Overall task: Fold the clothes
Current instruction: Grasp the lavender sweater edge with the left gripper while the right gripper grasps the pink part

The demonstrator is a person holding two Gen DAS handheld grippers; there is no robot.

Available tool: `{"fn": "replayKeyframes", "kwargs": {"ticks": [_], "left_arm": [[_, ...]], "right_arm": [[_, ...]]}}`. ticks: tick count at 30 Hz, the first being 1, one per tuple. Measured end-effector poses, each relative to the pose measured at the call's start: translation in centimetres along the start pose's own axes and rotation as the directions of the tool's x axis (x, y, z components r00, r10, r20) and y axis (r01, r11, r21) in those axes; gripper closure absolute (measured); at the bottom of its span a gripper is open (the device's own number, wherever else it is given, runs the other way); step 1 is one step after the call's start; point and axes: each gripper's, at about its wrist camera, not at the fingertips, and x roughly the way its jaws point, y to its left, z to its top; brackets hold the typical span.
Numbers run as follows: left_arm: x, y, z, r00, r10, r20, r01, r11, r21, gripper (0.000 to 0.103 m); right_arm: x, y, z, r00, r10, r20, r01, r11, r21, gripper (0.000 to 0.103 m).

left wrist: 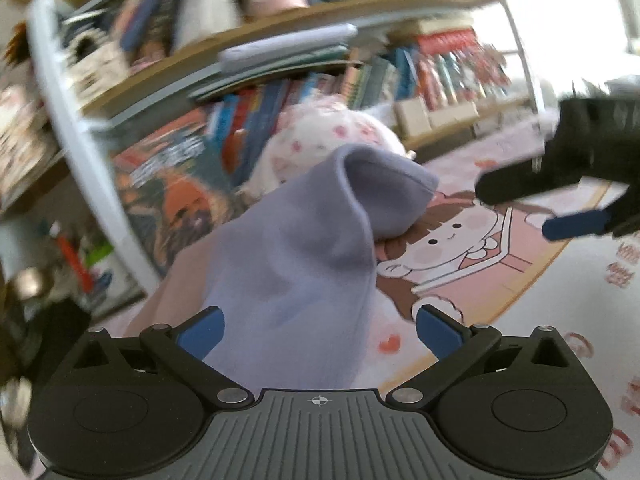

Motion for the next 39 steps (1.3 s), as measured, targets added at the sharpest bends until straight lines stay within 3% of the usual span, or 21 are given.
{"fn": "replayKeyframes", "kwargs": {"ticks": [3,7,14,15,17,24,29,33,38,39], "left_arm": [[2.5,-1.1,1.9,1.0,-0.012,-0.024,0.014,0.998,0.056,0.007],[6.6,-2.2,4.0,0.996,-0.012,-0.086,0.019,0.997,0.076,0.042],[11.9,-2.4,4.7,0.985,0.071,-0.158,-0.061,0.996,0.065,0.045],[11.9,-2.2,4.5,0.985,0.073,-0.154,-0.063,0.996,0.064,0.051],[11.4,-1.5,4.1,0.987,0.055,-0.15,-0.047,0.997,0.054,0.095],[2.7,0.2,2.1,1.0,-0.01,-0.001,0.01,0.991,0.13,0.097],[-6.9,0.3,-0.7,0.992,-0.097,0.079,0.087,0.989,0.121,0.097],[-13.4,-0.5,-3.6,0.981,-0.138,0.135,0.128,0.988,0.085,0.097],[-18.9,-2.3,-7.5,0.979,-0.119,0.167,0.105,0.99,0.089,0.097],[-19.3,-2.4,-7.9,0.978,-0.121,0.168,0.107,0.991,0.085,0.097]], "right_arm": [[0.4,-0.8,1.1,1.0,0.018,0.008,-0.019,0.998,0.063,0.0],[0.6,-2.0,1.6,0.998,0.048,0.029,-0.052,0.984,0.168,0.0],[1.4,-3.6,1.9,0.994,0.095,0.047,-0.105,0.929,0.354,0.002],[1.5,-3.5,1.9,0.993,0.108,0.046,-0.117,0.924,0.365,0.003],[1.6,-3.3,1.9,0.99,0.134,0.041,-0.14,0.916,0.376,0.003],[1.2,-2.7,0.6,0.967,0.252,0.031,-0.234,0.838,0.492,0.004],[1.1,-1.5,-1.0,0.947,0.323,0.007,-0.27,0.781,0.563,0.004],[0.3,-1.0,-3.9,0.944,0.328,-0.05,-0.228,0.751,0.62,0.004],[-3.1,-1.4,-6.1,0.971,0.235,-0.035,-0.159,0.753,0.639,0.029],[-3.8,-1.4,-6.2,0.978,0.207,-0.038,-0.138,0.767,0.626,0.048]]}}
